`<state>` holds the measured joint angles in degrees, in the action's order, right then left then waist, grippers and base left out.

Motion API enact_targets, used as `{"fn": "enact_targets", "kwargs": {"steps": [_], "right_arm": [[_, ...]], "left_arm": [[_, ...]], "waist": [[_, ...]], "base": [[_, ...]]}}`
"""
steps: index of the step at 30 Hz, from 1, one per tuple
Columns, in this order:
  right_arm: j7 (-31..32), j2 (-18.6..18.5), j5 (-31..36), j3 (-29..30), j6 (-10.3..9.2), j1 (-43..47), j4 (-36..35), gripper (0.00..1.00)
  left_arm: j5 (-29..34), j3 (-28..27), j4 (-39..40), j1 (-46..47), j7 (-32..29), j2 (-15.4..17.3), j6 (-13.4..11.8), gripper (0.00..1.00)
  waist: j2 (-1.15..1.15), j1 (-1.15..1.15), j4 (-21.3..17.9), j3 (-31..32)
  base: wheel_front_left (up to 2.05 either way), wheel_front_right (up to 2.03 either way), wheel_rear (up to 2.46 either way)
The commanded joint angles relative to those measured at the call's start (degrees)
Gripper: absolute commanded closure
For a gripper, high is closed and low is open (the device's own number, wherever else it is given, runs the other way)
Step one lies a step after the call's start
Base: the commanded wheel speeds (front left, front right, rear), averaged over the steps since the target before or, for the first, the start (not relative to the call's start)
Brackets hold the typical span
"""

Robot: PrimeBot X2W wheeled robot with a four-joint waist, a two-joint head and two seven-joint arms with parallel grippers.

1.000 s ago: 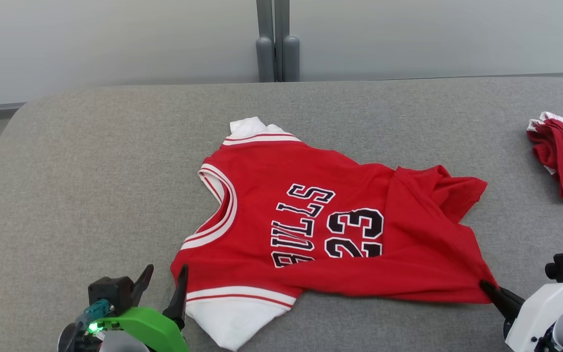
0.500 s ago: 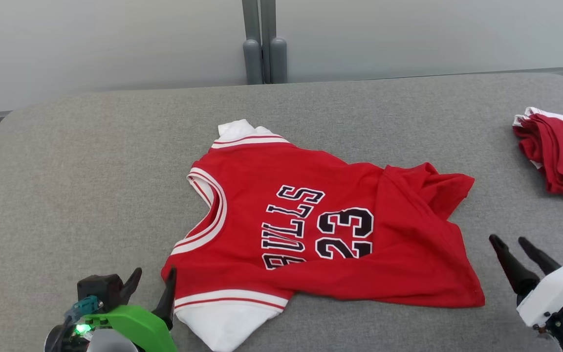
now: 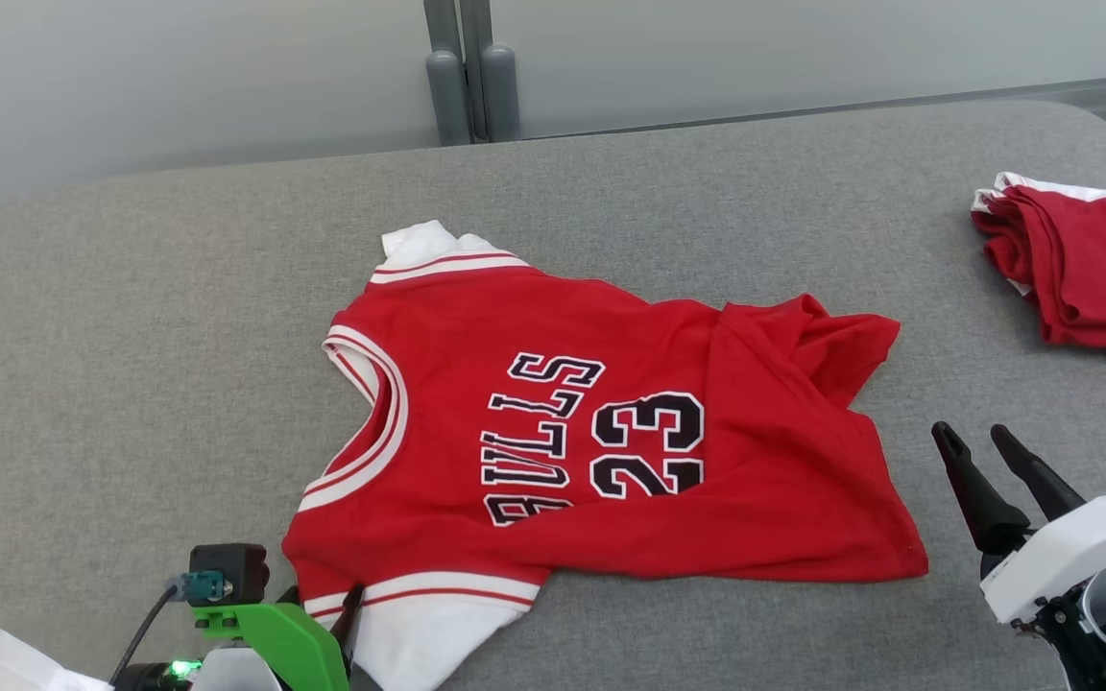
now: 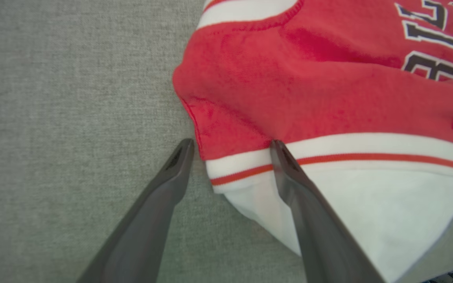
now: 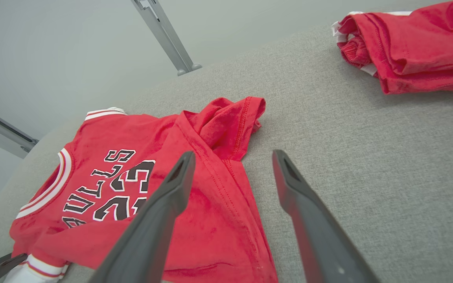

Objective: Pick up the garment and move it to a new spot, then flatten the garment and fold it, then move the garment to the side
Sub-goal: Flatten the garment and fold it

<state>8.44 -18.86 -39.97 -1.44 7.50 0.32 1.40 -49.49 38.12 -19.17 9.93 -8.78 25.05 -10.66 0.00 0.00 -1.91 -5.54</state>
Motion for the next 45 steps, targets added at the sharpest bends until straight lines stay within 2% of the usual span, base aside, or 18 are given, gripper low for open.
{"fn": "enact_targets", "kwargs": {"steps": [1, 2, 3, 4, 5, 9, 17, 21, 28, 29, 30, 31, 34, 37, 42, 45], "right_arm": [[-0.43, 0.13, 0.55, -0.13, -0.01, -0.75, -0.04, 0.00], [-0.50, 0.24, 0.45, -0.31, -0.02, -0.79, 0.19, 0.00], [-0.48, 0.35, 0.45, -0.46, -0.01, -0.82, 0.35, 0.00], [-0.57, 0.42, 0.46, -0.64, -0.01, -0.87, 0.58, 0.00], [-0.61, 0.42, 0.48, -0.75, -0.01, -0.91, 0.72, 0.00], [-0.92, 0.40, 0.22, -1.06, -0.02, -1.00, 1.27, 0.00], [-1.31, -0.16, 0.20, -1.53, -0.02, -1.64, 1.79, 0.00], [-1.27, -0.40, 0.01, -2.01, -0.01, -2.30, 2.10, 0.00], [-1.55, -0.67, -0.52, -3.03, -0.02, -3.88, 3.04, 0.00], [-1.67, -0.69, -0.56, -3.12, -0.02, -3.91, 3.14, 0.00], [-1.91, -0.69, -0.64, -3.19, -0.01, -3.82, 3.35, 0.00], [-2.10, -0.68, -0.70, -3.19, -0.01, -3.68, 3.50, 0.00], [-2.85, -0.46, -0.84, -3.06, -0.01, -3.21, 4.12, 0.00], [-4.31, -0.22, -0.85, -2.73, -0.02, -2.87, 4.55, 0.00], [-8.92, 0.44, 0.78, -1.66, -0.01, -2.72, 4.83, 0.00], [-12.98, 1.00, 1.66, -1.25, -0.01, -2.64, 3.89, 0.00]], "left_arm": [[-0.48, 0.12, -0.75, 1.14, -0.39, -0.40, 0.65, 0.00], [-0.81, 0.17, -1.17, 1.27, -0.51, -0.63, 1.09, 0.00], [-0.94, 0.09, -1.50, 1.28, -0.18, -0.79, 1.32, 0.30], [-0.81, 0.12, -1.88, 1.35, 0.12, -0.82, 1.54, 0.76], [-0.66, 0.13, -2.04, 1.43, 0.51, -0.79, 1.80, 1.00], [-0.44, -1.32, -0.84, 2.39, 3.64, -0.05, 2.61, 1.00], [0.38, -5.48, 1.96, 7.31, 7.22, 1.97, 0.77, 1.00], [-0.49, -7.30, -1.44, 11.25, 7.74, 0.98, 0.66, 1.00], [-0.61, -6.67, -13.40, 16.20, 6.64, -0.46, 2.60, 0.98], [-0.59, -6.76, -14.46, 16.49, 7.15, -0.68, 2.84, 0.76], [-0.62, -6.72, -15.56, 16.47, 7.90, -1.05, 3.39, 0.03], [-0.93, -6.99, -16.14, 16.39, 8.86, -1.40, 3.87, 0.00], [-0.79, -7.57, -17.53, 16.10, 12.15, -1.46, 5.19, 0.00], [0.26, -7.85, -16.73, 15.01, 15.40, -0.53, 5.38, 0.00], [2.26, -9.15, -11.04, 12.39, 20.71, 2.10, 3.77, 0.00], [3.65, -10.70, -4.97, 9.72, 22.79, 3.76, 1.55, 0.00]], "waist": [[0.00, 0.00, -0.63, -0.58], [0.00, 0.00, -0.76, -0.64], [0.00, 0.00, -0.85, -0.64], [0.00, 0.00, -0.96, -0.62], [0.00, 0.00, -1.03, -0.57], [0.00, 0.00, -1.24, -0.34], [0.00, 0.00, -2.08, -1.70], [0.00, 0.00, -2.78, -2.76], [0.00, 0.00, -4.56, -3.73], [0.00, 0.00, -4.62, -3.77], [0.00, 0.00, -4.63, -3.75], [0.00, 0.00, -4.56, -3.68], [0.00, 0.00, -3.87, -3.11], [0.00, 0.00, -2.90, -1.90], [0.00, 0.00, -1.36, 0.29], [0.00, 0.00, -0.53, 1.50]], "base": [[0.00, 0.00, 0.00], [0.00, 0.00, 0.00], [0.00, 0.00, 0.00], [0.00, 0.00, 0.00], [0.00, 0.00, 0.00], [0.00, 0.00, 0.00], [0.00, 0.00, 0.00], [0.00, 0.00, 0.00], [0.00, 0.00, 0.00], [0.00, 0.00, 0.00], [0.00, 0.00, 0.00], [0.00, 0.00, 0.00], [0.00, 0.00, 0.00], [0.00, 0.00, 0.00], [0.00, 0.00, 0.00], [0.00, 0.00, 0.00]]}}
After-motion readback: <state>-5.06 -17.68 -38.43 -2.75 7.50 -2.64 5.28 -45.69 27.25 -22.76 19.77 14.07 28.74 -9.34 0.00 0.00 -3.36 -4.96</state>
